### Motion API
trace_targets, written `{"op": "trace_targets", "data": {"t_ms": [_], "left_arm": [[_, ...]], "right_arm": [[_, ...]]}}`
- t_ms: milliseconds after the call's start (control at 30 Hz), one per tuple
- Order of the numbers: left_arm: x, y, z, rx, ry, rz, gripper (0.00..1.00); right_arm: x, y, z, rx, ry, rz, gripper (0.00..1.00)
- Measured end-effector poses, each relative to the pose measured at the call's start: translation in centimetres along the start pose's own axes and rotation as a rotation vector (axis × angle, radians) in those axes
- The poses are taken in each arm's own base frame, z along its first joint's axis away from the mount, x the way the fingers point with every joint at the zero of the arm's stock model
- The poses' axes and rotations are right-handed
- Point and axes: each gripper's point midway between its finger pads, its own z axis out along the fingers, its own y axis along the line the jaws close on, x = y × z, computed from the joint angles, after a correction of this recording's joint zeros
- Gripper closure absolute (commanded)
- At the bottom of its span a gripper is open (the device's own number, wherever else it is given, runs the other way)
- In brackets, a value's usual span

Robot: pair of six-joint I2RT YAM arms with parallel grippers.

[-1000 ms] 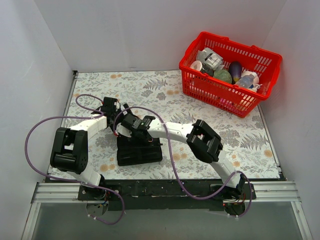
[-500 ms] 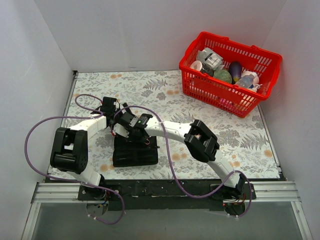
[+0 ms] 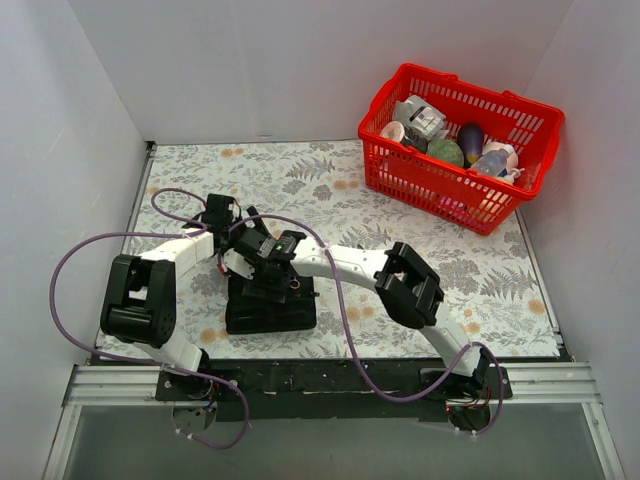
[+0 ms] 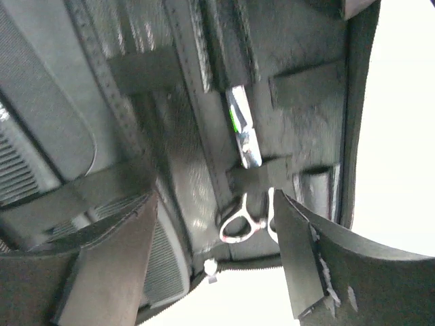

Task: Sort the hair-cutting tools
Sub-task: Place the scissors in the hairdressing tool bag, then adjust the hairdressing tool bag at the center of the board.

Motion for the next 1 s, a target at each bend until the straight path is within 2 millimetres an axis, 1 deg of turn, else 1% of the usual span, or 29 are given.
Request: {"op": "trace_targets", "data": {"t_ms": [100, 200, 267, 333, 433, 500, 567, 633, 700, 733, 867, 933, 1000], "left_arm": [[0.3, -0.1, 0.0, 0.003, 0.008, 0.005, 0.02], [0.8, -0.9, -0.2, 0.028, 0.024, 0.021, 0.02], [0.9, -1.4, -0.6, 0.052, 0.03, 0.025, 0.02], [0.9, -1.7, -0.9, 0.062, 0.034, 0.026, 0.02], [0.2, -2.8, -1.8, 0.08, 0.027, 0.031, 0.02], [-1.0, -4.2, -2.7, 0.105, -0.001, 0.042, 0.02], [-2.4, -5.8, -3.7, 0.139, -0.039, 0.055, 0.02], [-3.5, -7.1, -4.7, 0.169, -0.072, 0.067, 0.02], [-4.1, -7.8, -5.2, 0.185, -0.09, 0.074, 0.02], [-4.4, -8.1, -5.3, 0.19, -0.096, 0.077, 0.02], [-4.6, -8.3, -5.8, 0.188, -0.095, 0.094, 0.02], [-4.4, -8.2, -5.9, 0.18, -0.087, 0.099, 0.02], [-3.9, -7.8, -6.3, 0.164, -0.07, 0.099, 0.02]], "right_arm": [[0.4, 0.1, -1.8, 0.02, 0.0, 0.033, 0.15], [1.9, 0.3, -3.5, 0.044, 0.029, 0.088, 0.12], [2.2, 0.4, -5.2, 0.057, 0.021, 0.138, 0.11], [1.3, 0.2, -7.9, 0.075, -0.044, 0.199, 0.1], [-0.3, 1.0, -13.0, 0.082, -0.183, 0.312, 0.1], [-1.1, 2.4, -15.6, 0.058, -0.284, 0.401, 0.1], [-0.6, 4.4, -17.0, 0.006, -0.342, 0.506, 0.1], [0.8, 6.4, -17.1, -0.047, -0.358, 0.624, 0.11], [2.7, 7.6, -16.6, -0.071, -0.342, 0.75, 0.13], [4.3, 8.2, -16.0, -0.075, -0.329, 0.833, 0.14], [8.9, 9.5, -15.0, -0.071, -0.289, 1.096, 0.17], [10.1, 9.7, -15.2, -0.074, -0.308, 1.211, 0.19], [10.5, 9.5, -15.6, -0.086, -0.359, 1.32, 0.22]]}}
